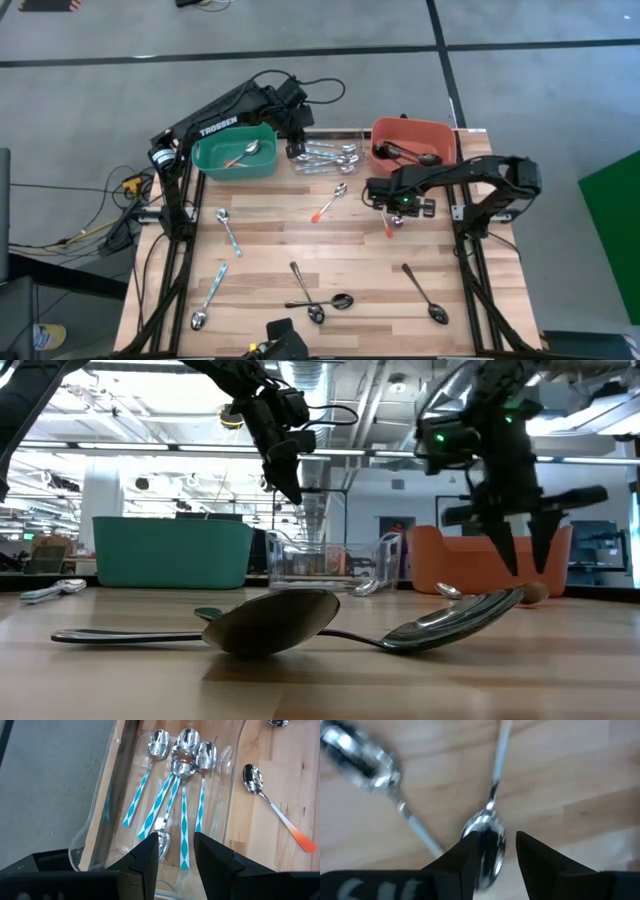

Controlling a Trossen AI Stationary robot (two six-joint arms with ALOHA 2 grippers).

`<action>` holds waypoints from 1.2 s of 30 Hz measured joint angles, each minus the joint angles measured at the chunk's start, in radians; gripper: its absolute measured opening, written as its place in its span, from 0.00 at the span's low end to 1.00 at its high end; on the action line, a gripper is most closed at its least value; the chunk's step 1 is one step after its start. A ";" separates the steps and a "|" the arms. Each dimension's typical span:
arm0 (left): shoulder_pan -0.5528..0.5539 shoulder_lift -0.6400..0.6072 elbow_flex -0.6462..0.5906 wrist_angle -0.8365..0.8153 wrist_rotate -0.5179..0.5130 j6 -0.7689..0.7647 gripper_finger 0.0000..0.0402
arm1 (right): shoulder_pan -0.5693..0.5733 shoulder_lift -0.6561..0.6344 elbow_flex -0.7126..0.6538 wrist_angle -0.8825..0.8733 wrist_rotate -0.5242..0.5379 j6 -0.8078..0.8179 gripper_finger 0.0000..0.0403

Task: Sort silverware by color (type)
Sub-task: Put the orange spoon into the green bin

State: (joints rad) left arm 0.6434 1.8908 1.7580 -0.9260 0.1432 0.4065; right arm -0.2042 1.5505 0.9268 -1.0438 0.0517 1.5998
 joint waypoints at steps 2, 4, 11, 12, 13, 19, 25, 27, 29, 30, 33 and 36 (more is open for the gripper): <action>0.000 0.000 0.000 0.000 0.000 0.000 0.28 | -0.013 -0.028 -0.052 0.072 0.000 0.030 0.38; 0.000 0.000 0.000 0.000 0.000 -0.001 0.28 | -0.026 -0.045 -0.089 0.141 0.010 0.060 0.38; 0.000 0.000 0.000 0.001 0.000 -0.006 0.28 | -0.069 -0.039 -0.132 0.167 0.025 0.055 0.38; 0.000 0.000 0.000 0.001 0.000 -0.009 0.28 | -0.071 -0.039 -0.136 0.171 0.029 0.057 0.38; 0.000 0.000 0.000 0.001 0.000 -0.012 0.28 | -0.074 -0.040 -0.143 0.178 0.031 0.061 0.38; 0.000 0.000 0.000 0.001 0.000 -0.022 0.28 | -0.089 -0.030 -0.197 0.232 0.037 0.066 0.38; 0.000 0.000 0.000 0.002 0.000 -0.032 0.28 | -0.101 -0.031 -0.250 0.325 0.033 0.042 0.34; 0.000 0.000 0.000 0.001 0.000 -0.035 0.28 | -0.106 -0.031 -0.251 0.324 0.040 0.018 0.31; 0.000 0.000 0.000 0.001 0.001 -0.036 0.28 | -0.107 -0.030 -0.250 0.316 0.045 0.004 0.26; 0.000 0.000 0.000 0.001 0.000 -0.037 0.28 | -0.107 -0.030 -0.250 0.305 0.050 -0.001 0.24; 0.000 0.000 0.000 0.001 0.000 -0.037 0.28 | -0.106 -0.029 -0.250 0.298 0.053 -0.010 0.15; 0.000 0.000 0.000 0.001 0.000 -0.037 0.28 | -0.103 -0.029 -0.250 0.293 0.059 -0.012 0.07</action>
State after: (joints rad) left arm 0.6432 1.8908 1.7580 -0.9251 0.1436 0.3698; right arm -0.3075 1.5219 0.6765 -0.7511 0.1104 1.5879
